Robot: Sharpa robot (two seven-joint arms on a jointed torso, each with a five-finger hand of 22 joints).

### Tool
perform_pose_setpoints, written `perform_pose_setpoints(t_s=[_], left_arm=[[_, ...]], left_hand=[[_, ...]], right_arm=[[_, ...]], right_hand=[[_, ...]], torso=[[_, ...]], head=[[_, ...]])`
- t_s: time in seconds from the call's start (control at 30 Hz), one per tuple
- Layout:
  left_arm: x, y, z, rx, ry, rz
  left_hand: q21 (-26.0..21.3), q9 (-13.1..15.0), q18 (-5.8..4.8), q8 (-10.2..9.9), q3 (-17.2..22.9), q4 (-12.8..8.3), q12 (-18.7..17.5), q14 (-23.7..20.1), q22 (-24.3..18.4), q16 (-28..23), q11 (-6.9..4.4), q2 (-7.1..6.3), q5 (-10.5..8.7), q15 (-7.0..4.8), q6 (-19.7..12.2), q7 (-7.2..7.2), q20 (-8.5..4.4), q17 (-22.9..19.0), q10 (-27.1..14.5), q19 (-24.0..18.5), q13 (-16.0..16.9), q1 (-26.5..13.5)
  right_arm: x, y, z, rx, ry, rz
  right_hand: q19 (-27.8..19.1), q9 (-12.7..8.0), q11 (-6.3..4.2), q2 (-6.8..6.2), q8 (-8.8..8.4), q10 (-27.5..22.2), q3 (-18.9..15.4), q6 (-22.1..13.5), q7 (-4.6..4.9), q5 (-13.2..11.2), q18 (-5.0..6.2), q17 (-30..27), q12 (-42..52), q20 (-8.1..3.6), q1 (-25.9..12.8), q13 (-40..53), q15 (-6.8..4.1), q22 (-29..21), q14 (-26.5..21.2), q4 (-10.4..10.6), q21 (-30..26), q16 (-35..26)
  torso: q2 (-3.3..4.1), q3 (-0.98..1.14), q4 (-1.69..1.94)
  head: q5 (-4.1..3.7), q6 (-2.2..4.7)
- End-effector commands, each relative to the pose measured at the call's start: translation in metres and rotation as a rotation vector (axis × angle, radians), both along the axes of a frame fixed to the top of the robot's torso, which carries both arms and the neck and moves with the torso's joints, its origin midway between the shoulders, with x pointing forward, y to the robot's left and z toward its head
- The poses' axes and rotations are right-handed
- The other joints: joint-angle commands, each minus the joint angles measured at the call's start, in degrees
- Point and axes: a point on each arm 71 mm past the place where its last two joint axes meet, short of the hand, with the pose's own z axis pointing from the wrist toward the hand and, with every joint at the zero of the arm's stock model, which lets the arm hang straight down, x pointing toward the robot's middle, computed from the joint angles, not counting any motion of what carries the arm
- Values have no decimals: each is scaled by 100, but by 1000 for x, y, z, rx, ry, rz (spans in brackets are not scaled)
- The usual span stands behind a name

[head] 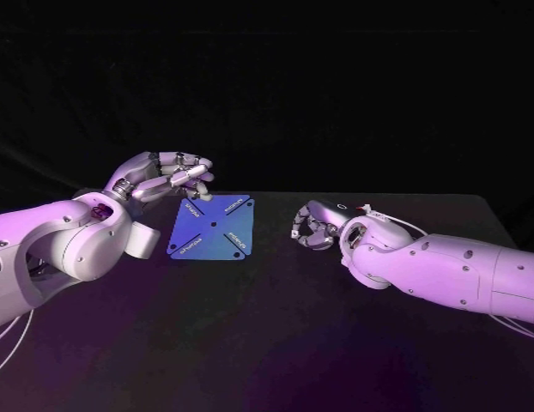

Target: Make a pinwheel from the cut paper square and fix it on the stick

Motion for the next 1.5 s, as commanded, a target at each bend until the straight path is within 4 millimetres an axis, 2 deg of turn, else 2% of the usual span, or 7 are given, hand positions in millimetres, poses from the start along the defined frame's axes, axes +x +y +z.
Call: perform_pose_setpoints(t_s=[0.03,0.13,0.23,0.53,1.23,1.4,1.5], left_arm=[[0,-3,-1,-6,2,-28],[0,-4,-2,-6,4,-30],[0,-4,-2,-6,5,-31],[0,-4,-3,-5,8,-34],[0,-5,-3,-4,14,-37],[0,-4,-3,-3,15,-37],[0,-4,-3,-2,15,-36]], left_hand=[[-38,-8,7,0,-102,-43,-27,40,-8,-20,13,47,-20,-8,-43,95,1,-5,38,43,-5,0],[-38,-8,7,0,-102,-43,-27,40,-8,-20,13,47,-20,-8,-43,95,1,-5,38,43,-5,0],[-42,-9,7,-1,-103,-44,-29,39,-10,-24,14,49,-29,-7,-49,97,2,-8,36,43,-6,-2],[-42,-9,7,-1,-103,-44,-29,39,-10,-24,14,49,-29,-7,-49,97,2,-8,36,43,-6,-2],[-56,-11,6,0,-106,-44,-33,37,-17,-36,18,51,-64,-3,-61,101,4,-19,36,45,-11,-12],[-56,-11,6,0,-106,-44,-33,37,-17,-36,18,51,-64,-3,-61,101,4,-19,36,45,-11,-12],[-56,-11,6,0,-106,-44,-33,37,-17,-36,18,51,-64,-3,-61,101,4,-19,36,45,-11,-12]], right_arm=[[1,2,-3,-16,-39,-15],[1,6,-8,-20,-41,-14],[2,9,-11,-25,-44,-13],[8,14,-16,-61,-63,-23],[11,27,-26,-102,-57,-6],[11,27,-27,-101,-60,-8],[11,26,-26,-97,-66,-9]], right_hand=[[599,4,43,6,-28,-1,2,-27,7,-37,-81,1510,-11,-31,-52,547,-7,1507,597,22,31,23],[599,6,43,6,-28,2,3,-26,6,-41,-81,1510,-9,-31,-51,551,-6,1507,597,21,31,23],[599,6,43,6,-28,2,3,-26,6,-41,-81,1510,-9,-31,-51,551,-6,1507,597,21,31,23],[599,8,42,3,-28,5,5,-25,6,-48,-81,1510,-7,-30,-50,553,-6,1507,597,18,31,23],[599,10,50,-50,-59,-20,14,-65,18,-94,-81,1510,-31,-22,-41,527,-1,1507,597,-17,31,23],[599,-7,76,-92,-118,-46,26,-141,51,-129,-81,1510,-56,-9,-53,503,17,1507,597,-31,31,23],[599,-50,124,-147,-229,-101,39,-292,109,-164,-81,1510,-108,19,-79,446,55,1507,597,-34,31,23]], torso=[[-26,25,-6],[-25,37,-2],[-17,29,-10],[-18,19,0],[-17,28,-8],[-21,27,-9],[-24,26,-11]], head=[[18,-27],[30,-43],[37,-55],[20,-80],[51,-115],[46,-121],[46,-119]])
